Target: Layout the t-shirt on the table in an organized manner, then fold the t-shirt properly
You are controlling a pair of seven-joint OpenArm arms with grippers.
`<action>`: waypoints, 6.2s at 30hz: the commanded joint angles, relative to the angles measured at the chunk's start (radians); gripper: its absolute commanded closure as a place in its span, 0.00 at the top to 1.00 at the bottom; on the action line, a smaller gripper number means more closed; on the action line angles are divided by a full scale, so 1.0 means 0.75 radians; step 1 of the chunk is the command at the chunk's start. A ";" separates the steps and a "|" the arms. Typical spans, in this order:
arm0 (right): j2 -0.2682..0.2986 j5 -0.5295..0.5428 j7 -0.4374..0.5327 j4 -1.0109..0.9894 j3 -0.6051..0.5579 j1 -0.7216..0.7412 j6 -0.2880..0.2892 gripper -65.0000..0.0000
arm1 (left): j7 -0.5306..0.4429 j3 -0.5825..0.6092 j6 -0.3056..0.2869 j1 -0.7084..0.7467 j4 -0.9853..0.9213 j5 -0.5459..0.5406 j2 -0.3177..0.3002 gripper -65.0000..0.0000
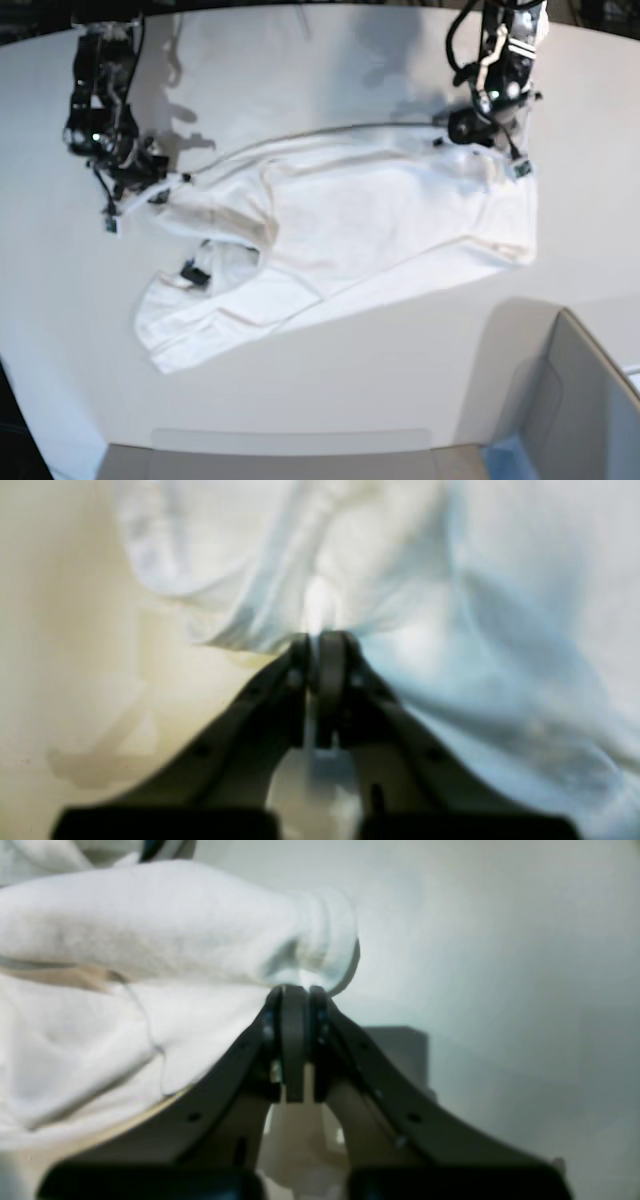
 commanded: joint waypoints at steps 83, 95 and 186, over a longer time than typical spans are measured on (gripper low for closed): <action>-0.268 -0.505 1.054 -0.641 -1.470 0.611 0.071 0.41 | -1.409 0.196 0.014 -1.051 0.238 -0.031 -0.383 0.05; -0.403 -0.652 1.696 -1.077 -1.466 0.682 -0.259 0.41 | -1.411 0.189 0.014 -1.051 0.240 -0.072 -0.391 0.05; -0.493 -0.181 1.629 -1.411 -1.673 1.061 0.036 0.00 | -1.886 0.153 0.008 -0.429 0.246 -0.221 -0.475 0.08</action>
